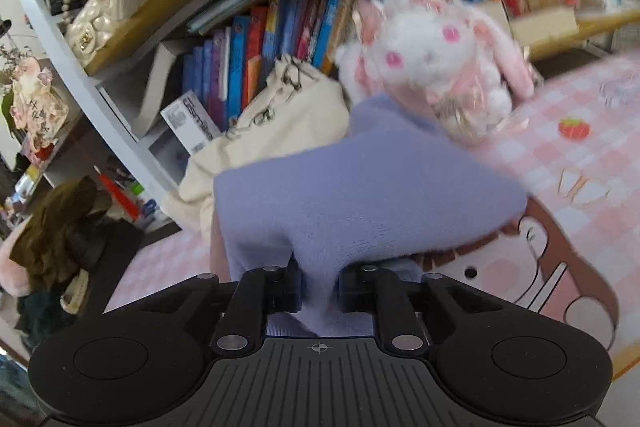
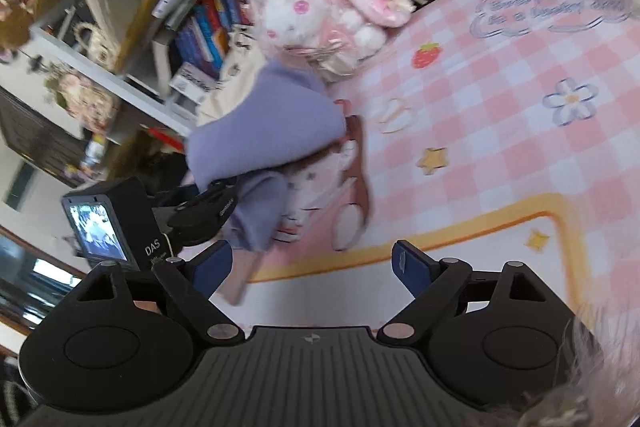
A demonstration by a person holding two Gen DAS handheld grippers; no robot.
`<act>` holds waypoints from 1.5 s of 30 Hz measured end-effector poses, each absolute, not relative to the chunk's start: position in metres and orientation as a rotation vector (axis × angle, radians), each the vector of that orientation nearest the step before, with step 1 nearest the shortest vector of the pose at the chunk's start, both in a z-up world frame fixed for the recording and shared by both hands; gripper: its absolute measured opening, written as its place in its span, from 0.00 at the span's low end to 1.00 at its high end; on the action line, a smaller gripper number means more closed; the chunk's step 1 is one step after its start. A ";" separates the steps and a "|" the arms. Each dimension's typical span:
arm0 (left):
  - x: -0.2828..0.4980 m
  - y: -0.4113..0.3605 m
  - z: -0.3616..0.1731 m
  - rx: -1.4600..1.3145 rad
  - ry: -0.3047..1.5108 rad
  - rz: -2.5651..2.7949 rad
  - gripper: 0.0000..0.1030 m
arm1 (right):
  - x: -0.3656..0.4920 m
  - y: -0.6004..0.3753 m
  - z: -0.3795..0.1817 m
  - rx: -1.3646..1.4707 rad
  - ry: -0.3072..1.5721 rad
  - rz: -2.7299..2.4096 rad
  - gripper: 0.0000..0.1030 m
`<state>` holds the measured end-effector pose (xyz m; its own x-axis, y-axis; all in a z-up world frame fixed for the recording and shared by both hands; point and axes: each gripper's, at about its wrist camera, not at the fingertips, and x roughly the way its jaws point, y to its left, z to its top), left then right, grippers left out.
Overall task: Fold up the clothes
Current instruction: 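Grasp the sweater's lavender edge with the left gripper while the right gripper grasps the mauve edge, then lift the sweater with both grippers and shake it open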
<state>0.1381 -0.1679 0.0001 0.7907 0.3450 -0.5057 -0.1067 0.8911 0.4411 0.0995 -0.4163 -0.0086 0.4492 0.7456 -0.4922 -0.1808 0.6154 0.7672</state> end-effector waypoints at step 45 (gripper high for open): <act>-0.074 -0.134 0.203 -0.023 0.058 -0.175 0.10 | 0.129 -0.390 0.223 0.781 0.340 1.105 0.11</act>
<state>-0.0744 -0.1335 0.2032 0.9830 -0.1750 -0.0561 0.1736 0.9844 -0.0279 0.1288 -0.3898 0.2232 0.4335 0.8923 0.1259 -0.6671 0.2239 0.7105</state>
